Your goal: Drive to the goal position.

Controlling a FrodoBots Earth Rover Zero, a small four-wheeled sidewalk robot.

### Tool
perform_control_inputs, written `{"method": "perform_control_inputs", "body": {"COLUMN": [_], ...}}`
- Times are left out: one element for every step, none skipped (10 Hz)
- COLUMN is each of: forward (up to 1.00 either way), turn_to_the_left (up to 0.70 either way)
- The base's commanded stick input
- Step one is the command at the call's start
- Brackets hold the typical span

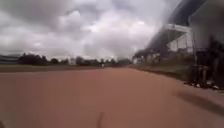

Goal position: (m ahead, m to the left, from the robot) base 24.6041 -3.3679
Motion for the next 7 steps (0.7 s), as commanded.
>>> {"method": "perform_control_inputs", "body": {"forward": [0.85,0.85,0.85,0.85,0.85,0.85,0.85], "turn_to_the_left": [-0.12,-0.20,-0.27,-0.33,-0.33,-0.33,-0.33]}}
